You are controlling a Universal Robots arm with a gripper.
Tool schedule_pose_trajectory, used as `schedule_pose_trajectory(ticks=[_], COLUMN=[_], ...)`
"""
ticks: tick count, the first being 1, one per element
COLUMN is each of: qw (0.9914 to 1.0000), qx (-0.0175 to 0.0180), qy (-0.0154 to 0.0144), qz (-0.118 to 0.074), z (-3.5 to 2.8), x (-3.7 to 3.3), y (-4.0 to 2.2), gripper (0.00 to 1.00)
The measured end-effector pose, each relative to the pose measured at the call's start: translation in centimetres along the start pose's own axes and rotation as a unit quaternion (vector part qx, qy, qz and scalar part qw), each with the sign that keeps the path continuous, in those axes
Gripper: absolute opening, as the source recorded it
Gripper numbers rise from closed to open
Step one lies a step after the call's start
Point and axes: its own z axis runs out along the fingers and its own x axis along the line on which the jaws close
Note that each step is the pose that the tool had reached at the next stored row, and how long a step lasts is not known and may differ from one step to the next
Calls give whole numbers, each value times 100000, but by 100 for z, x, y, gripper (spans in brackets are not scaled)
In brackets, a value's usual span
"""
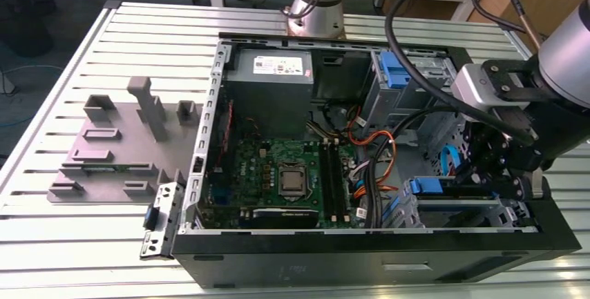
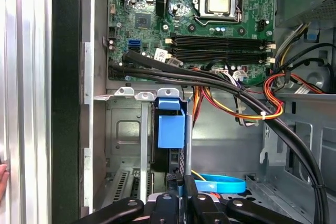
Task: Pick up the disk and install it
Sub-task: 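Insert the first disk wire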
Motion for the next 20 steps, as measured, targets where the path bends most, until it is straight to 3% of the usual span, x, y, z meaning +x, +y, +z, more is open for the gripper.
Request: schedule_pose_trajectory(ticks=[20], qw=[100000], qx=[1], qy=[-12], qz=[-2], z=[46], x=[7], y=[1], gripper=[16])
